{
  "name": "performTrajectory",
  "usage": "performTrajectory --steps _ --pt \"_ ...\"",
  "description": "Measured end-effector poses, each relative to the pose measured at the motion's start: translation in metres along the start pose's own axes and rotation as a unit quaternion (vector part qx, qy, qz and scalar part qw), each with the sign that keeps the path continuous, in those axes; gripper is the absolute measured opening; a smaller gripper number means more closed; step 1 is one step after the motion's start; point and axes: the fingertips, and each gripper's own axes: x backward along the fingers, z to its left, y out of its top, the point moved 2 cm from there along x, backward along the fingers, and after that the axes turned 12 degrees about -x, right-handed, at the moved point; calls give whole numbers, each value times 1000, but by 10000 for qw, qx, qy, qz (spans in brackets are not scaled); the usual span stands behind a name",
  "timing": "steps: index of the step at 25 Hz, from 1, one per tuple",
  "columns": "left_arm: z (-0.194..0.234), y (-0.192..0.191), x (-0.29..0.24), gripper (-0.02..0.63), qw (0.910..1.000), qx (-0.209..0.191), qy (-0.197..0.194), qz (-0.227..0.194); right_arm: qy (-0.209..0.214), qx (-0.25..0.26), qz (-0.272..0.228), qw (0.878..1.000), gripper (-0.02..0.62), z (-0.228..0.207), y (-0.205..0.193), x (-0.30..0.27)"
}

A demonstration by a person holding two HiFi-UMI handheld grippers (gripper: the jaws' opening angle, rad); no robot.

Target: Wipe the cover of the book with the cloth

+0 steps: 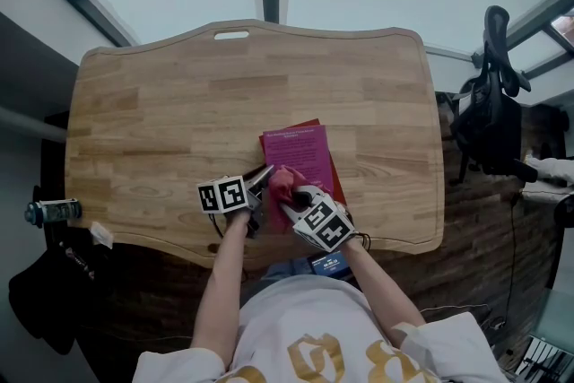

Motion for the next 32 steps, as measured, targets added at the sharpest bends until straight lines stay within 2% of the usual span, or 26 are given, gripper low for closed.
performTrajectory --steps 12,32 --pt "0 1 -1 92 10000 -45 -3 30 -7 -56 -11 10000 69 -2 -7 8" --pt "-1 1 -1 95 10000 -44 -21 30 -277 -476 -133 9984 69 -27 -20 32"
